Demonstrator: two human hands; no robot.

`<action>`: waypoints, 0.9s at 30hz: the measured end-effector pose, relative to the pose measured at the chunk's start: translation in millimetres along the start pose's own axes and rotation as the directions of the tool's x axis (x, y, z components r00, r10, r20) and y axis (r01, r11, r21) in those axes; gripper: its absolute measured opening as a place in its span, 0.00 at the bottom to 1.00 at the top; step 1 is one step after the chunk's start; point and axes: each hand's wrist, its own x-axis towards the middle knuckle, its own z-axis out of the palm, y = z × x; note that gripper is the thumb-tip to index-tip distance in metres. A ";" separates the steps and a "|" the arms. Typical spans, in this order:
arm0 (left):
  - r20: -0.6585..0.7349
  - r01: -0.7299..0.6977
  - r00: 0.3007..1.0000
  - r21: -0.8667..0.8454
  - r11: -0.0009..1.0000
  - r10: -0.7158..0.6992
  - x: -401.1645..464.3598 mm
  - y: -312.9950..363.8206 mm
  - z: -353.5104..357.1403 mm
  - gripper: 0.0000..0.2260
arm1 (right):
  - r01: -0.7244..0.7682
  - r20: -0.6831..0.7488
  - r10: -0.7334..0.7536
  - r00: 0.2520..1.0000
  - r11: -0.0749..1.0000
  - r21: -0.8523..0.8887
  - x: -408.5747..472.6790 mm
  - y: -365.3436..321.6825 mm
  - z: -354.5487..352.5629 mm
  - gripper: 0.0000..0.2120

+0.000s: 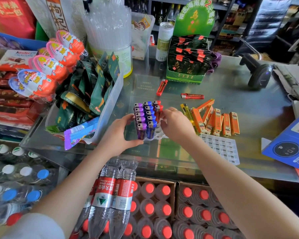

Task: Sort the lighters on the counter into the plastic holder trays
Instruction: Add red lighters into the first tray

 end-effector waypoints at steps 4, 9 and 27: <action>0.003 0.004 1.000 -0.006 1.000 -0.004 0.3 -0.3 -0.3 0.37 | -0.117 -0.135 0.134 0.982 0.985 0.129 19.8 28.5 -21.2 0.16; 0.008 0.005 1.000 -0.024 1.000 -0.004 3.8 -1.8 -0.9 0.36 | -0.259 -0.232 0.278 0.932 0.960 0.107 50.5 62.3 -29.2 0.18; -0.009 -0.012 1.000 -0.030 0.999 0.011 4.8 -1.3 -0.9 0.37 | 0.025 -0.282 0.068 0.957 0.949 0.314 42.8 29.3 -36.0 0.07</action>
